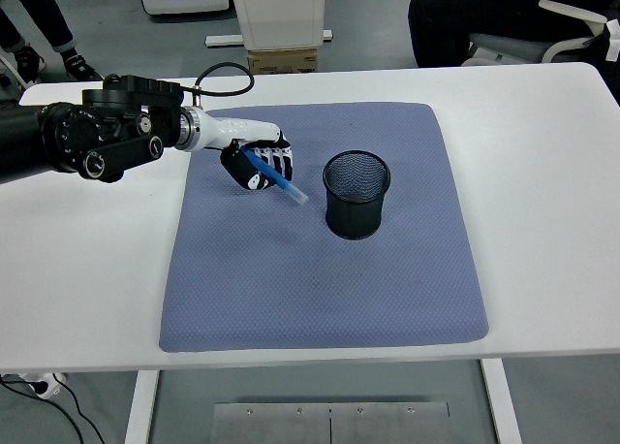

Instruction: Left hand places marker in pen holder

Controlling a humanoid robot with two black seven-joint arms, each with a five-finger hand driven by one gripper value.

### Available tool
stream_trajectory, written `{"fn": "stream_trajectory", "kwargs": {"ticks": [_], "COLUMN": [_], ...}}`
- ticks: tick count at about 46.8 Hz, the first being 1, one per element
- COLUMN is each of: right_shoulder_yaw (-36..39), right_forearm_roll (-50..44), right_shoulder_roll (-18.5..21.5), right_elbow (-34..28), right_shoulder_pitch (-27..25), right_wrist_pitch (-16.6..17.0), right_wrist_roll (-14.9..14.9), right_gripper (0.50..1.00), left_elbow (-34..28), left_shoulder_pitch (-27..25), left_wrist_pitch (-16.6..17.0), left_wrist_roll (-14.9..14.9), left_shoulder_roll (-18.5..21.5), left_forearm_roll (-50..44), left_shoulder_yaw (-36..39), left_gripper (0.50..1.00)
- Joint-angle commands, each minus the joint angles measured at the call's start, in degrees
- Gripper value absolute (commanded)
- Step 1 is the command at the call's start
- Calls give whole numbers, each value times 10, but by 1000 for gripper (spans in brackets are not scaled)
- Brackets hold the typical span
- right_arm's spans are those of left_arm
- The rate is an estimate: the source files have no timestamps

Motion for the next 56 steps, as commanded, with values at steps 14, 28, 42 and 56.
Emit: {"fn": "stream_trajectory", "kwargs": {"ticks": [14, 28, 42, 56], "right_shoulder_yaw": [0, 0, 0, 0], "right_forearm_roll": [0, 0, 0, 0], "right_shoulder_roll": [0, 0, 0, 0], "right_elbow": [0, -1, 0, -1], "right_shoulder_pitch": [0, 0, 0, 0], "right_wrist_pitch": [0, 0, 0, 0], "right_wrist_roll": [0, 0, 0, 0], "right_gripper": [1000, 1000, 1000, 1000], "left_elbow": [0, 0, 0, -1], "left_shoulder_pitch": [-21, -37, -36, -27], "left_wrist_pitch": [-3, -3, -8, -35], "left_wrist_roll": [0, 0, 0, 1], "left_shoulder_roll": [2, 8, 6, -2], "left_forearm_roll": [-16, -23, -24, -45], "left_shoulder_yaw": [-12, -45, -109, -176], "left_gripper": [500, 500, 500, 500]}}
